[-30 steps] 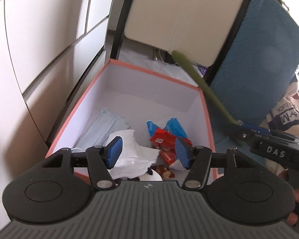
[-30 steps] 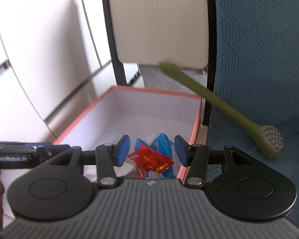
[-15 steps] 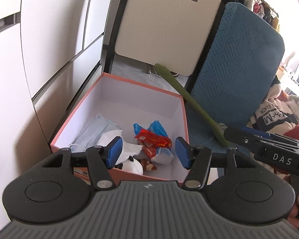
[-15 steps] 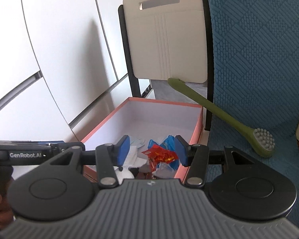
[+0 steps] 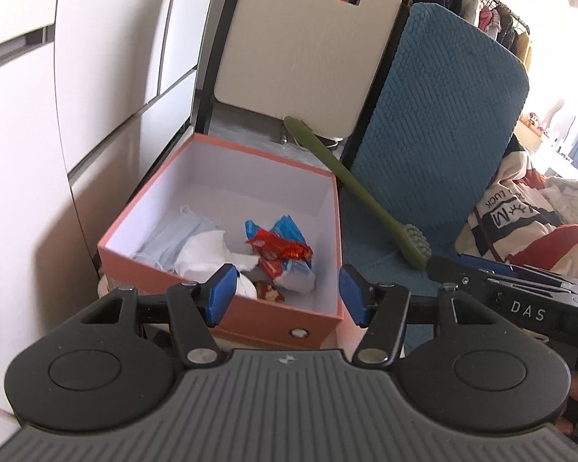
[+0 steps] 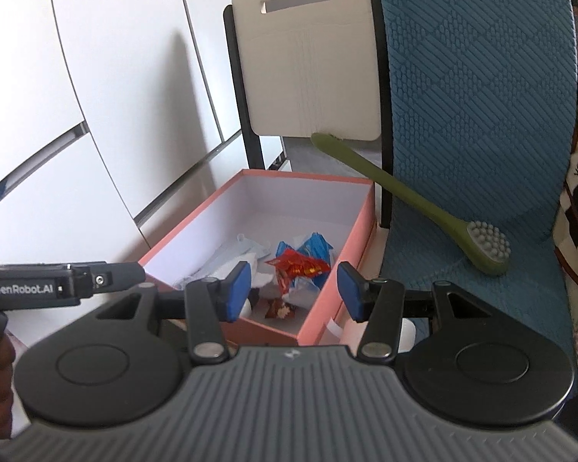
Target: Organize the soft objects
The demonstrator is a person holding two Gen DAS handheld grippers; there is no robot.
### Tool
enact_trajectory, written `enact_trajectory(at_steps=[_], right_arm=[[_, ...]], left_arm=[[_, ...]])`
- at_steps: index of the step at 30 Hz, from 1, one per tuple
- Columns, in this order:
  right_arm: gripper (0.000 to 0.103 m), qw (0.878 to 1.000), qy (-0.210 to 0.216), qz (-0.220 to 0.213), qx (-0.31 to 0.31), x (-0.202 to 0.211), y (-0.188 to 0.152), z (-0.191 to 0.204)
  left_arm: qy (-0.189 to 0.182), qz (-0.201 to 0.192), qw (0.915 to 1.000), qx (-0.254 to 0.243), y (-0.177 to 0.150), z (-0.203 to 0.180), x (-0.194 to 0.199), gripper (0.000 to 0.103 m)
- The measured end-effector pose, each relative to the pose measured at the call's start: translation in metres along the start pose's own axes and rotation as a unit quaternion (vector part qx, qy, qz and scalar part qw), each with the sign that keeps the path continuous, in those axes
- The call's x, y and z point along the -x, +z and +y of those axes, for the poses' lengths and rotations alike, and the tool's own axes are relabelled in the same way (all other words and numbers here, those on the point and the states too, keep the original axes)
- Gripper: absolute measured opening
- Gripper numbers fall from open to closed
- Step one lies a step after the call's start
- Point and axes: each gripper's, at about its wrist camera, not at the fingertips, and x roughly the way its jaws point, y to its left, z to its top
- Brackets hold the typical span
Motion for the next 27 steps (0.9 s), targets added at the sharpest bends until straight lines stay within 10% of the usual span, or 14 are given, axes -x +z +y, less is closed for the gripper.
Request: enact_trajectory(at_steps=[19, 21, 25, 27], right_arm=[[0.052, 1.0, -0.017, -0.002, -0.005, 0.013, -0.012, -0.006], [0.053, 1.0, -0.018, 0.0, -0.006, 0.013, -0.013, -0.008], [0.1, 1.0, -0.022, -0.004, -0.009, 0.013, -0.012, -0.013], [0.103, 1.0, -0.026, -0.006, -0.012, 0.013, -0.012, -0.016]], left_arm=[[0.004, 0.005, 0.9998, 0.017, -0.009, 0.002, 0.009, 0.07], [0.003, 0.006, 0.9998, 0.016, -0.008, 0.001, 0.008, 0.082], [0.01, 0.002, 0.9999, 0.007, -0.008, -0.002, 0.007, 0.1], [0.021, 0.001, 0.9998, 0.003, -0.008, -0.004, 0.005, 0.102]])
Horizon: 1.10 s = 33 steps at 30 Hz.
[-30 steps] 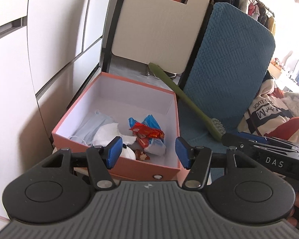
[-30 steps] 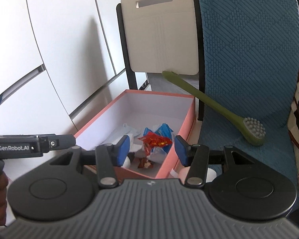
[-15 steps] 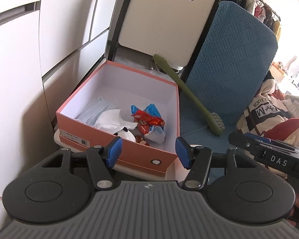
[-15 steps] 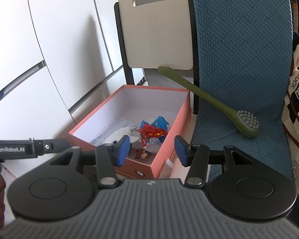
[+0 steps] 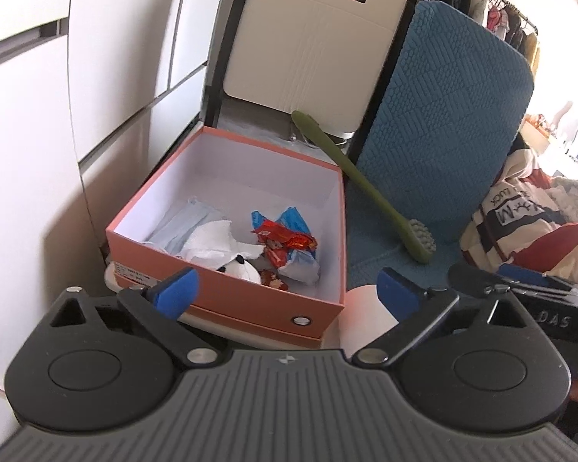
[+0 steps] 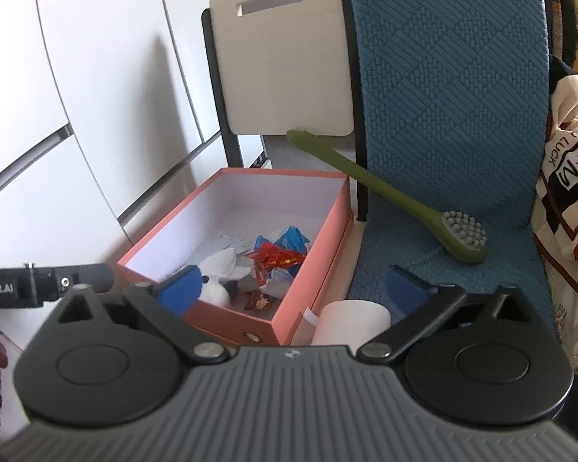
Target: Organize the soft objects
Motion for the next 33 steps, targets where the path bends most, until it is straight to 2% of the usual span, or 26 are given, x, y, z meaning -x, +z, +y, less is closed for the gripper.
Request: enact_trajectory(at_steps=[11, 15, 20, 33], right_arm=[[0.103, 1.0, -0.002, 0.007, -0.002, 0.0006, -0.0011, -0.0048], [0.103, 1.0, -0.003, 0.009, -0.003, 0.0005, -0.0017, -0.0051], [0.103, 1.0, -0.004, 0.009, -0.005, 0.0001, -0.0016, -0.0065], [0.103, 1.0, -0.005, 0.008, -0.003, 0.0002, -0.0031, -0.0061]], left_arm=[[0.005, 0.024, 0.9997, 0.001, -0.0001, -0.0002, -0.0067, 0.103], [0.01, 0.023, 0.9996, 0.009, 0.0003, 0.002, -0.0056, 0.103], [0.017, 0.022, 0.9996, -0.009, 0.0003, -0.0017, -0.0047, 0.103], [0.024, 0.025, 0.9994, 0.002, -0.0048, 0.006, -0.0051, 0.103]])
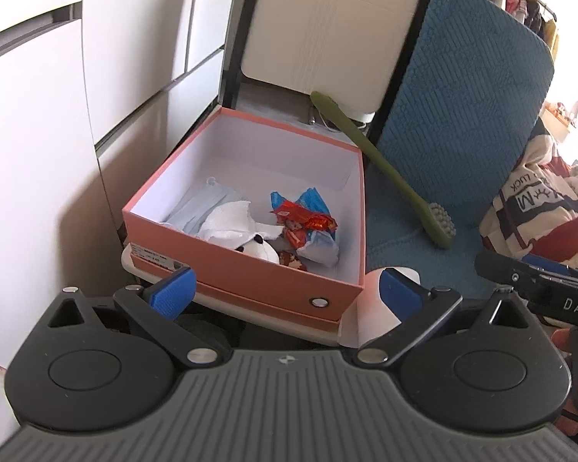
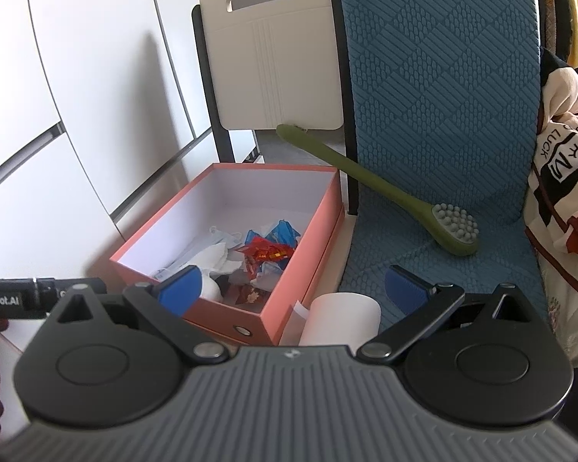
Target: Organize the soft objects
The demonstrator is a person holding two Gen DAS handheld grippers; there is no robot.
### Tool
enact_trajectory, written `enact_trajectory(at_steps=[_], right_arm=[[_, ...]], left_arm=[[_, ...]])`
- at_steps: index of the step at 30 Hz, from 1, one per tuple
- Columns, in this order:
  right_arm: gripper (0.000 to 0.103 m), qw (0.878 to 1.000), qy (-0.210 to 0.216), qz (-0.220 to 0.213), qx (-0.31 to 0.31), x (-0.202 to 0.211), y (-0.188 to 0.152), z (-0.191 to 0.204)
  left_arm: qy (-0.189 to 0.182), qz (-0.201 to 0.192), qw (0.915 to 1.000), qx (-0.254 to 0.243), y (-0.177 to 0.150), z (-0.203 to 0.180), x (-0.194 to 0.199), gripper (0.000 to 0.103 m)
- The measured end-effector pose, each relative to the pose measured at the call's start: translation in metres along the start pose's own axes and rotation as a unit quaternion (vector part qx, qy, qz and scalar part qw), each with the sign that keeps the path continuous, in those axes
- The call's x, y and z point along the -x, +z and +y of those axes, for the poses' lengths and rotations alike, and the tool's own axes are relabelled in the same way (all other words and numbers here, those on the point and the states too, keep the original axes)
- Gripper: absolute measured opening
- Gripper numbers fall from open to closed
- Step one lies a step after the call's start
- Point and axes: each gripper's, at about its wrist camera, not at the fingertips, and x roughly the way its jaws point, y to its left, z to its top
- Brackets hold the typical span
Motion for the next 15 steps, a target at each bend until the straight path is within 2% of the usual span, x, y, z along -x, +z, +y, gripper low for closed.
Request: enact_trajectory(at_steps=[15], right_arm=[[0.103, 1.0, -0.002, -0.001, 0.006, 0.0007, 0.0, 0.0013]], left_arm=[[-0.003, 0.002, 1.0, 0.001, -0.0013, 0.0008, -0.001, 0.103]])
